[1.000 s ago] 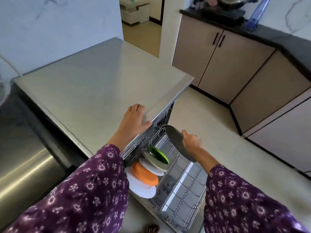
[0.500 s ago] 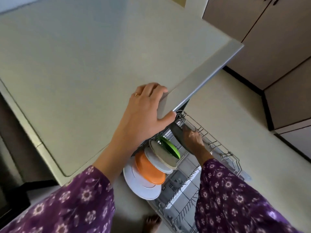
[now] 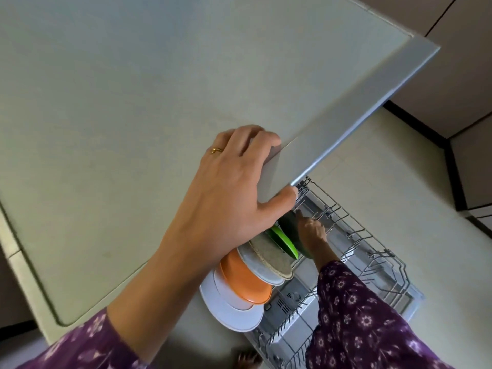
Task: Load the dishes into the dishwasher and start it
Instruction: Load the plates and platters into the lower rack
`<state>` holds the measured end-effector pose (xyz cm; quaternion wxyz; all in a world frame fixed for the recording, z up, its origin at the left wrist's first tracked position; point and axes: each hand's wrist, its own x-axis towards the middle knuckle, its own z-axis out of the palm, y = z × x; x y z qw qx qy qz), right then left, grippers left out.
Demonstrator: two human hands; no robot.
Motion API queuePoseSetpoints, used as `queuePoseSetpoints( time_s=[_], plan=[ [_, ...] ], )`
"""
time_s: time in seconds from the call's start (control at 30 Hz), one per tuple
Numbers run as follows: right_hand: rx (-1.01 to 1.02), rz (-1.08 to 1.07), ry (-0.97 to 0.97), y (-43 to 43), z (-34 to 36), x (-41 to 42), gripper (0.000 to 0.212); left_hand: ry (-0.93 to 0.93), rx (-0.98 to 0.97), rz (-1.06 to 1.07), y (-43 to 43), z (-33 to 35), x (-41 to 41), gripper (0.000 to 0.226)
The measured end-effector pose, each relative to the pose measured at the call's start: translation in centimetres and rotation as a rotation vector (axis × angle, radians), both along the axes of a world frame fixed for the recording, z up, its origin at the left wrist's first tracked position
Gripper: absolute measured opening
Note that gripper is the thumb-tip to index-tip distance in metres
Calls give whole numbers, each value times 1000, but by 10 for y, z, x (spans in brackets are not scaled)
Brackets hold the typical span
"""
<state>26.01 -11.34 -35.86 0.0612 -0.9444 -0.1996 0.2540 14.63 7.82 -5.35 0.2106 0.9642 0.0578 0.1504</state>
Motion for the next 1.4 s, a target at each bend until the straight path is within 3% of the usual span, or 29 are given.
queuePoseSetpoints(
  time_s=[0.3,0.47,0.6,0.87,1.03,1.3,1.4],
  plan=[
    [-36,-47,-12,16,5,23,41,-19,11,-1,-2,0,0,52],
    [7,-109,-9,21,29,13,55,-40,47,-9,-2,0,-1,51],
    [-6,-77,-38,14,78,-4,40,-63,57,-16,-4,3,-2,50],
    [31,-8,-89,7,200,-70,34,-35,33,-16,-7,17,-20,46],
    [172,29,-182,3,276,-135,17,-12,-76,69,-9,35,-85,41],
    [379,214,-271,28,375,-266,23,-34,-191,274,11,87,-269,40],
    [414,317,-323,52,421,-312,26,-24,-145,369,29,111,-354,38]
  ],
)
